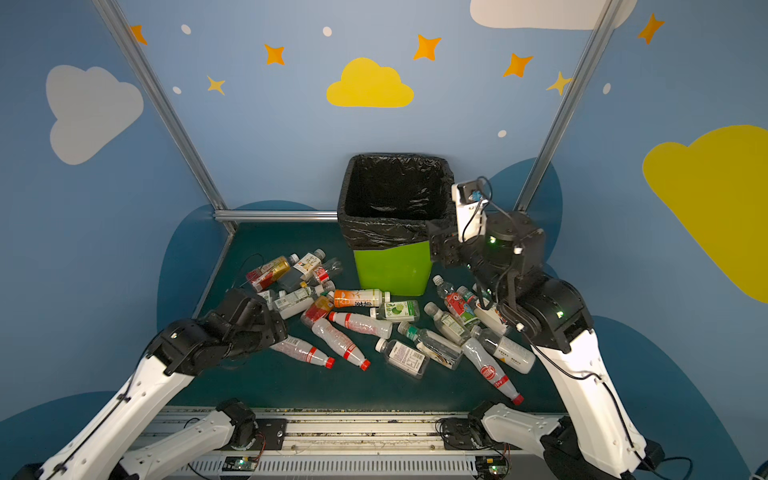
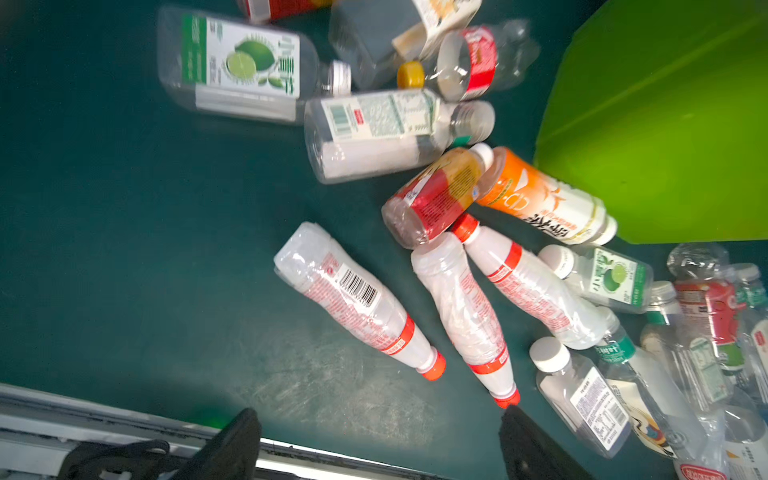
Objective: Throw the plastic bottles in the bin
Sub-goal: 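Lower the right gripper to the pile while the left gripper nears a red-banded white bottle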
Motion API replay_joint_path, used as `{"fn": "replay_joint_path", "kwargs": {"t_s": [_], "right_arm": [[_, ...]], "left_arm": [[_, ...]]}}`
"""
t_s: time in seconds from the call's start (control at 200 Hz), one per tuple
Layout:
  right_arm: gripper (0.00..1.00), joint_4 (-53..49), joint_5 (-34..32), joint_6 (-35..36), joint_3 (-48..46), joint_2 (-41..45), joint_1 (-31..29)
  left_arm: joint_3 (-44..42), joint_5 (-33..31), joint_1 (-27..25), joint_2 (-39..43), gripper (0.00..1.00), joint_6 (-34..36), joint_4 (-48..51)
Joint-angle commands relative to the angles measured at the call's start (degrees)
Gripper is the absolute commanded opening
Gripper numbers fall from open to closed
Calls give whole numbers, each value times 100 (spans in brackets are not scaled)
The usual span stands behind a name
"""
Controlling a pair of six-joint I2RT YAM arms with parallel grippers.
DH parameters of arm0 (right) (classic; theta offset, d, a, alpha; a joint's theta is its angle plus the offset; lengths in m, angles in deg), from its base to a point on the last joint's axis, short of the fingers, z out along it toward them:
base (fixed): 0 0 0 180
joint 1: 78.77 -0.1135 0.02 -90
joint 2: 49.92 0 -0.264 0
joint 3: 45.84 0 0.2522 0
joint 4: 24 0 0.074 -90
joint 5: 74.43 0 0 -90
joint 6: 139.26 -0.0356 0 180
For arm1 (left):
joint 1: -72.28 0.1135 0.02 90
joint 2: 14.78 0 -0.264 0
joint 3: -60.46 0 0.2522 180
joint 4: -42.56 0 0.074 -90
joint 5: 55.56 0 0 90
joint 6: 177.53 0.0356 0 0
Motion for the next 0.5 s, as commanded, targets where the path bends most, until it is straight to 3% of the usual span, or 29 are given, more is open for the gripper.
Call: {"fn": "replay_joint_path", "kwargs": {"t_s": [0.0,0.23,0.496], "right_arm": [[81,-1001,1135,-632,-993,9,-41],[74,-1009,1638,-1096,-2334,300,-530],[72,-721,2047,-1501,-3074,58,-1203]], "left_arm": [[-249,299,-124,-195,89,-487,-76],[-940,252,-459,-464,89,-1199,-312],[-1481,-122,-450,-726,87,-1569,-1304]]}}
